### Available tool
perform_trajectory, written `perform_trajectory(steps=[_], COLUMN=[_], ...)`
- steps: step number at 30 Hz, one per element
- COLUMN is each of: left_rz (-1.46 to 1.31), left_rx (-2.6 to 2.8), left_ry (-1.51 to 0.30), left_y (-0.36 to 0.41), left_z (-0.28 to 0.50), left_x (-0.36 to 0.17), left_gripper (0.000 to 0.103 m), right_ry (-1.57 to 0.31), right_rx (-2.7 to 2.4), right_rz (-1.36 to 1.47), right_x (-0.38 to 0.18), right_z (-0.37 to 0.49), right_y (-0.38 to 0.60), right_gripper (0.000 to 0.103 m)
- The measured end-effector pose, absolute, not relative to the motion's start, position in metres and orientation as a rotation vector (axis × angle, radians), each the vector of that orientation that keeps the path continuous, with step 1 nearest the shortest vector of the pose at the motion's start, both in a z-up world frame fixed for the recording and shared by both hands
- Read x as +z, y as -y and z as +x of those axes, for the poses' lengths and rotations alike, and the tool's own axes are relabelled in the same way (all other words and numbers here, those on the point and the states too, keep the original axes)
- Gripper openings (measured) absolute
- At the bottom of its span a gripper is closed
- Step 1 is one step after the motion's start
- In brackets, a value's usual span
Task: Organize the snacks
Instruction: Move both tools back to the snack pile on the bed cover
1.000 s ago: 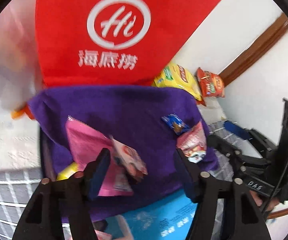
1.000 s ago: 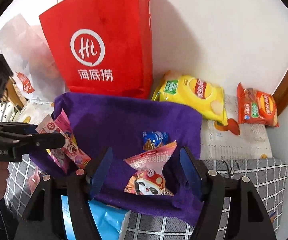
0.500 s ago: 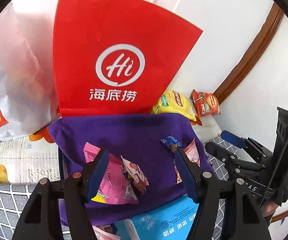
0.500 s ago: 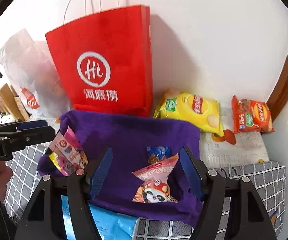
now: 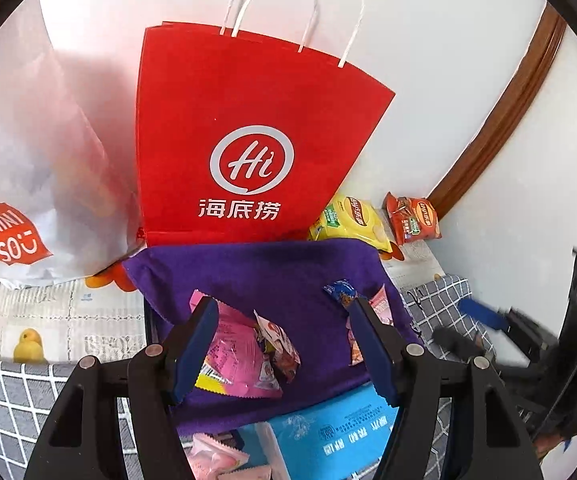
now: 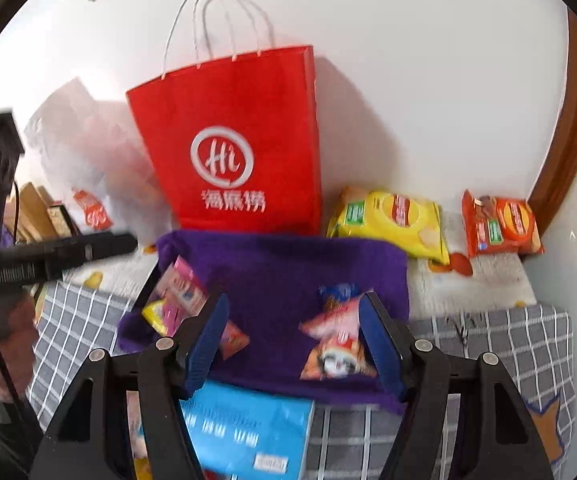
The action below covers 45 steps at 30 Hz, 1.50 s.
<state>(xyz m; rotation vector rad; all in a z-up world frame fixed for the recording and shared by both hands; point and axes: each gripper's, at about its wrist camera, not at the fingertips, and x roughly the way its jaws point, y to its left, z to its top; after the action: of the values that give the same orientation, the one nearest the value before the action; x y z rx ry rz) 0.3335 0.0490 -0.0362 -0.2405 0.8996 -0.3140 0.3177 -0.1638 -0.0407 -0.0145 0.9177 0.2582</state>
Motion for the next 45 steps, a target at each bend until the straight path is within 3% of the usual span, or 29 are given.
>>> perform_trajectory(steps=[16, 21, 28, 31, 33, 38, 45], left_rz=[-0.200, -0.159, -0.216, -0.238, -0.244, -0.275, -0.243], left_rx=[-0.347, -0.288, -0.203, -0.190, -0.183, -0.180, -0.189], left_ry=[-0.834, -0.847, -0.907, -0.929, -0.940, -0.955, -0.978], left_y=[-0.036, -0.053, -0.100, -0.112, -0.115, -0.120, -0.107], left_z=[0.279, 0.252, 0.222, 0.212, 0.208, 0.200, 0.195], left_x=[0.012, 0.005, -0.032, -0.047, -0.054, -0.067, -0.081], left_gripper=[0.073, 0.073, 0.073, 0.073, 0.073, 0.073, 0.073], right_ry=[-1.037, -1.085, -1.169, -1.208, -1.224, -1.221, -1.167], right_rx=[0.303, 0.376, 0.447, 0.473, 0.447, 0.431, 0.448], right_rz=[0.080, 0.112, 0.160, 0.175, 0.151, 0.119, 0.026], right_x=[-0.082, -0.109, -0.142, -0.154, -0.160, -0.173, -0.163], right_z=[0.201, 0.185, 0.196, 0.201, 0.203, 0.204, 0.198], right_y=[0.161, 0.141, 0.115, 0.108, 0.103, 0.096, 0.090], right_gripper=[0.063, 0.055, 0.055, 0.056, 0.064, 0.072, 0.050])
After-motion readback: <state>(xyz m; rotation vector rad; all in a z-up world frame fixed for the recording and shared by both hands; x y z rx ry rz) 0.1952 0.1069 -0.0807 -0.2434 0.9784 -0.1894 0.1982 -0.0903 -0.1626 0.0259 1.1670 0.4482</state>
